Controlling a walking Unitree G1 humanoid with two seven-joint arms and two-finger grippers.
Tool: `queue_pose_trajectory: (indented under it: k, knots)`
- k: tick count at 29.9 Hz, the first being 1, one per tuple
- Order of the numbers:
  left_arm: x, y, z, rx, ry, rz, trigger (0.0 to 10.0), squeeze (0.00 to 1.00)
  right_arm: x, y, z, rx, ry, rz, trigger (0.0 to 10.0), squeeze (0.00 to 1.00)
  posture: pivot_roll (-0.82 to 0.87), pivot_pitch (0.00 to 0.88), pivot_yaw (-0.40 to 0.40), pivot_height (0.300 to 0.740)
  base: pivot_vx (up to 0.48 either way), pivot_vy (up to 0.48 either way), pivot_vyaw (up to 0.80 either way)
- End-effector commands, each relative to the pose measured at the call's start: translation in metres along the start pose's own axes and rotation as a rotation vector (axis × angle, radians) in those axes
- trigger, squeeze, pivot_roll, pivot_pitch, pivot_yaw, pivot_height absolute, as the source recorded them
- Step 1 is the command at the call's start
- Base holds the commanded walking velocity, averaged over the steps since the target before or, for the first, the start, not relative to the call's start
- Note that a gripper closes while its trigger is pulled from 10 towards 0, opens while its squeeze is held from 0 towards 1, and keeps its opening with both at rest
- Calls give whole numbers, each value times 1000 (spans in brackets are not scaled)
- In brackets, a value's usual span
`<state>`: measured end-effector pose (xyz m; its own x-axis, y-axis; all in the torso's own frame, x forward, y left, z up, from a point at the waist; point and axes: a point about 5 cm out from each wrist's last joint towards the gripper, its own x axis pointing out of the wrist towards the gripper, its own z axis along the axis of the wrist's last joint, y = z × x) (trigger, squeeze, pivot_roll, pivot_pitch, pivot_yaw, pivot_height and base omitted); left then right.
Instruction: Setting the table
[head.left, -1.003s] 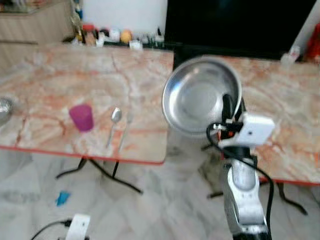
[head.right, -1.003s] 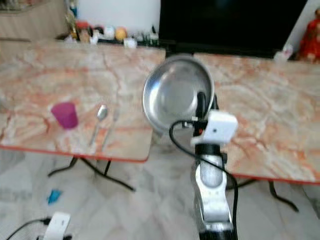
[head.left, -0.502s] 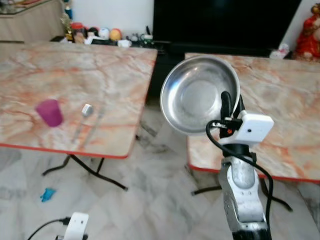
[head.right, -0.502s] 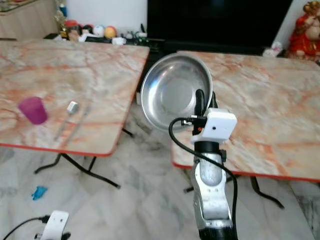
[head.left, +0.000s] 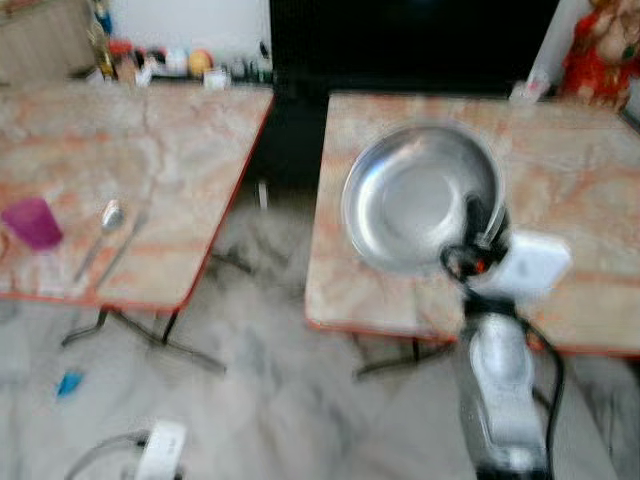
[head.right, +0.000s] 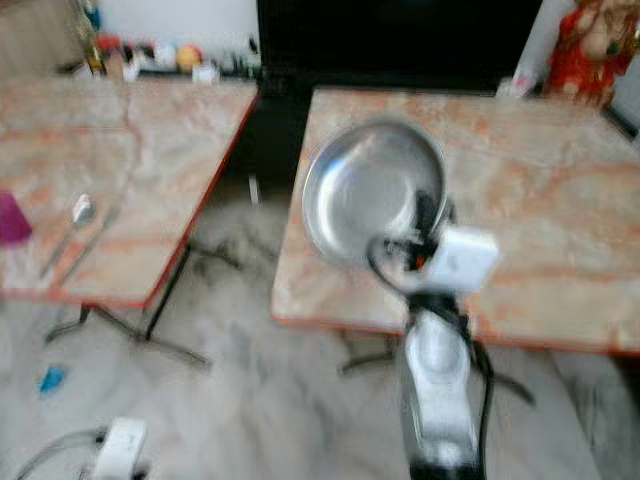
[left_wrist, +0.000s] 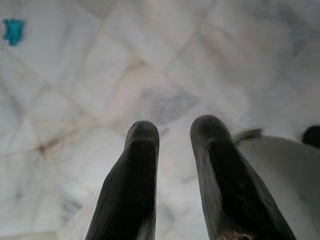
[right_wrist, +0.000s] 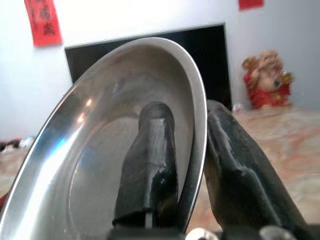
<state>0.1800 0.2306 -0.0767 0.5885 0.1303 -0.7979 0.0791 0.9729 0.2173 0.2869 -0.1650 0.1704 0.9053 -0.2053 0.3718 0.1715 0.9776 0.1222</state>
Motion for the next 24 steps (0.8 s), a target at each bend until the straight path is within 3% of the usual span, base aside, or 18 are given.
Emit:
queue_pose_trajectory:
  k: [1,24]
  knots:
    - [-2,7,-6,19,19,12,10000,0,1,11,5,28,-21,28,10000,0,64,0,-15,740,0,-304,0]
    - [-2,6,-6,14,17,6,10000,0,1,12,3,27,-10,31,10000,0,64,0,-18,740,0,-292,0]
